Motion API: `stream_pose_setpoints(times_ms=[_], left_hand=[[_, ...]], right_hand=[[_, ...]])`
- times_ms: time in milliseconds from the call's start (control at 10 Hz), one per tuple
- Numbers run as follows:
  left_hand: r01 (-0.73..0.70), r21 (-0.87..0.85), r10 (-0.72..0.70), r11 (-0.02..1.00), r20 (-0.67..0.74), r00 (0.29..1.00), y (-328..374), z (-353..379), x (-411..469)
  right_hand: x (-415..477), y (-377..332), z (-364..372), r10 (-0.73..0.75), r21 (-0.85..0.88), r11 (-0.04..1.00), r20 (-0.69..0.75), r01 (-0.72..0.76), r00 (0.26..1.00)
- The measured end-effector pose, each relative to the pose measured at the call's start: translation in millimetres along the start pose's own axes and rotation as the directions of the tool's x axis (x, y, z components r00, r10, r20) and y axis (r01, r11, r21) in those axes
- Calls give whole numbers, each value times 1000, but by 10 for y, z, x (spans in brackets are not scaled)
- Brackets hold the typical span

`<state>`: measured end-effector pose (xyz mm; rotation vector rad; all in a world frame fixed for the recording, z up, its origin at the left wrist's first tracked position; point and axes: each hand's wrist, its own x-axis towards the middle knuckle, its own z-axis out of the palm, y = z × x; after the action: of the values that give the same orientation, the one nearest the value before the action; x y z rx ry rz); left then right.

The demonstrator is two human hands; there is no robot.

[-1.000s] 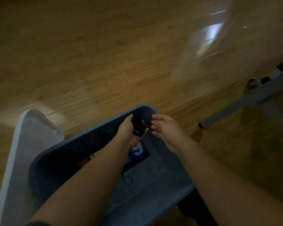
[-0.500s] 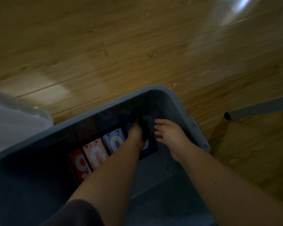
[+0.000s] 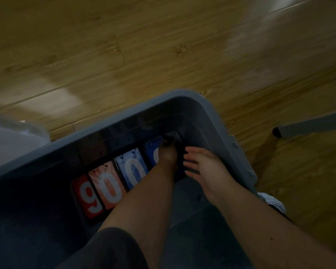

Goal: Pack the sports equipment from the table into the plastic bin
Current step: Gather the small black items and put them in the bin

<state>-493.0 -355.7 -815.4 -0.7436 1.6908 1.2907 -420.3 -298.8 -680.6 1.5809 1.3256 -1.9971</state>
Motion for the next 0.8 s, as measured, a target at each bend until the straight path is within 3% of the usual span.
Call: stream_pose_setpoints(times_ms=[200,400,500,600,700,800], left_hand=[[-77,28,75,997,57,996,135,-68,59],[-189,51,190,981,-29,981,104,-84,83],[-176,-61,163,982,-180,970,97,-126,45],[-152,-134,121,979,-215,969,138,-237,-124],[-181,-192,144,964,-195,970,191,-318,-375],[-217,-332,205,918,-72,976,453,-376,-974]], right_hand=[[-18,84,68,42,17,999,12,-42,999],[-23,99,69,41,31,999,-7,-41,999],[-66,69,71,27,34,999,0,-27,1000],[-182,-14,50,1,20,1000,-6,-1,1000],[-440,-185,-12,-55,22,998,-22,55,998],[-911,-489,-82,-156,38,987,-26,157,987]])
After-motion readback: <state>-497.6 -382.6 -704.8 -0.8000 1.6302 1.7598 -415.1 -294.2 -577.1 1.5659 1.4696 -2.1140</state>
